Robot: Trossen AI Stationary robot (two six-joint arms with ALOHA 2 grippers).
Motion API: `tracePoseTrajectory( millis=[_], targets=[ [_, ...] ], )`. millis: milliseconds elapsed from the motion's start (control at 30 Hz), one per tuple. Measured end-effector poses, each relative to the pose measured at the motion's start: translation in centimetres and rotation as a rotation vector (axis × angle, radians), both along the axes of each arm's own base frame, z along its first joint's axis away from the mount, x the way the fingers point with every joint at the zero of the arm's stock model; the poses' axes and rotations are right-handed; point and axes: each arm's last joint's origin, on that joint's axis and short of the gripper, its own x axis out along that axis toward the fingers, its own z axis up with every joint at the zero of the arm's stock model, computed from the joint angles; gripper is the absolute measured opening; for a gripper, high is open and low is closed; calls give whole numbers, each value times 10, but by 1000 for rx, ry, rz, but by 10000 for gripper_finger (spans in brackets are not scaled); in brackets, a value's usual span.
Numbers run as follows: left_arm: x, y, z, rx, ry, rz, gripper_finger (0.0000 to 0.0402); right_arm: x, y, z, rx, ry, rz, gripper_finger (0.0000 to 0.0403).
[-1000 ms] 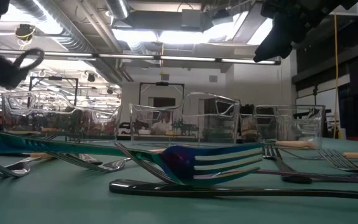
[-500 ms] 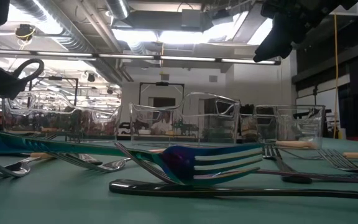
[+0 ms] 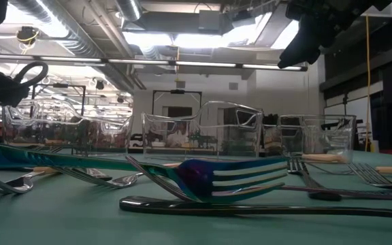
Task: Sort silverware by color (type)
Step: Put the black fork into the left transparent bin
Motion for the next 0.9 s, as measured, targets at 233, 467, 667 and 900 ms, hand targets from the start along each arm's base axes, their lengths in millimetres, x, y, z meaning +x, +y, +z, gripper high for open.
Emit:
tracePoseTrajectory(
  millis=[233,467,667,900],
  targets=[
    [0,0,0,1,-4,-1,8,0,0,0,0,0,0,143],
    [0,0,0,-11,4,1,8,0,0,0,0,0,0,143],
    [3,-2,7,-44,-32,11,4,0,0,0,0,-1,0,143],
    [13,-10,29,-102,-105,11,3,0,0,0,0,-1,0,143]
  ],
)
